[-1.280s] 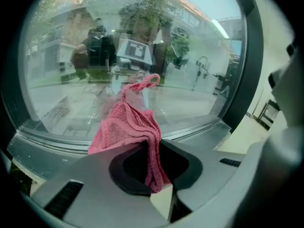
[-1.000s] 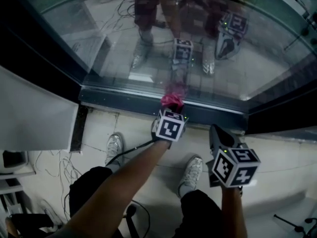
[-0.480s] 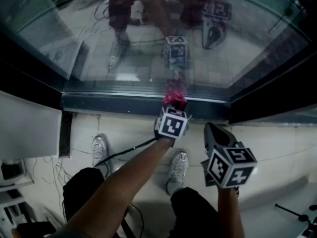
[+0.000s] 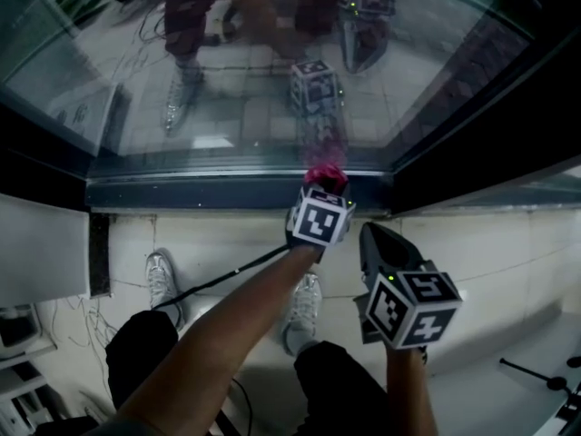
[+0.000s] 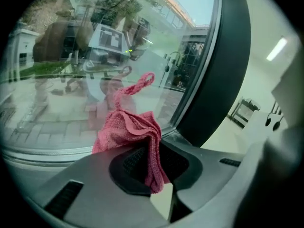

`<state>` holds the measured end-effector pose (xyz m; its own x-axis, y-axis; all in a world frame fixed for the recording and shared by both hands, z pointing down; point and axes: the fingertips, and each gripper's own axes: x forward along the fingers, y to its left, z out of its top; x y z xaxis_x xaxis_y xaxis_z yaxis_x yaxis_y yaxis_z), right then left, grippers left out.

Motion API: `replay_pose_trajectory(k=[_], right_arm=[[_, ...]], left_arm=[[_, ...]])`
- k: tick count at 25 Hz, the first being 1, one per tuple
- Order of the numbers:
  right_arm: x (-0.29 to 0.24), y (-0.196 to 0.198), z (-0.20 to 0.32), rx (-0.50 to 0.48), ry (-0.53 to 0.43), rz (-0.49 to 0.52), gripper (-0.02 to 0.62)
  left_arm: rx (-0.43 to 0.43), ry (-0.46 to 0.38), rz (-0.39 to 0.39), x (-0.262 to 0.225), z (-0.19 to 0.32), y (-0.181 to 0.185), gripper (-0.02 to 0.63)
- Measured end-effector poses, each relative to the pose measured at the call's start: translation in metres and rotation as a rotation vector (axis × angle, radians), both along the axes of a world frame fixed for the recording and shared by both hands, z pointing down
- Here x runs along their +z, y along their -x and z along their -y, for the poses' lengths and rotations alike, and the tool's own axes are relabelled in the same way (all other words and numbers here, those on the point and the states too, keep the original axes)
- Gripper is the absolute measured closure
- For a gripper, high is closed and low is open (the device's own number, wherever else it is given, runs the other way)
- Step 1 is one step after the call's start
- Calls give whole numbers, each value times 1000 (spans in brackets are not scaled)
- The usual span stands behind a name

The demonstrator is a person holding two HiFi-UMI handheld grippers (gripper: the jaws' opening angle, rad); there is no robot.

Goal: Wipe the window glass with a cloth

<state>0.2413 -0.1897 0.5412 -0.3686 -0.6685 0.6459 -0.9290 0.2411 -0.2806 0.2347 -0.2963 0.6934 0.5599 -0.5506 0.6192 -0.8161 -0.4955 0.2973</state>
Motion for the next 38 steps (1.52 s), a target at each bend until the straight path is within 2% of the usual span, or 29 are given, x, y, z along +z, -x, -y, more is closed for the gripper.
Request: replay_pose_trajectory(k=[7, 10, 12, 16, 20, 24, 30, 38], right_arm=[[3, -26, -4, 59, 11, -13, 603], [1, -39, -5, 93, 5, -28, 603], [4, -46, -9, 113, 13, -29, 603], [5, -62, -15, 155, 15, -20, 603], [0, -70, -17, 173, 0, -2, 603], [-7, -73, -16, 198, -24, 13, 603], [-23, -86, -21, 242, -83, -53, 603], [-113, -28, -39, 66, -272, -86, 603]], left_arm=[[54, -4, -2, 2, 3, -40, 555], [120, 18, -62, -4, -5, -71, 554], [138, 24, -73, -5, -7, -84, 554], [184, 21, -68, -7, -10, -106, 554], [240, -7, -30, -11, -15, -117, 554], [269, -52, -9, -24, -19, -112, 554], [277, -156, -27, -82, -33, -84, 554], [215, -277, -63, -190, -52, -4, 554]])
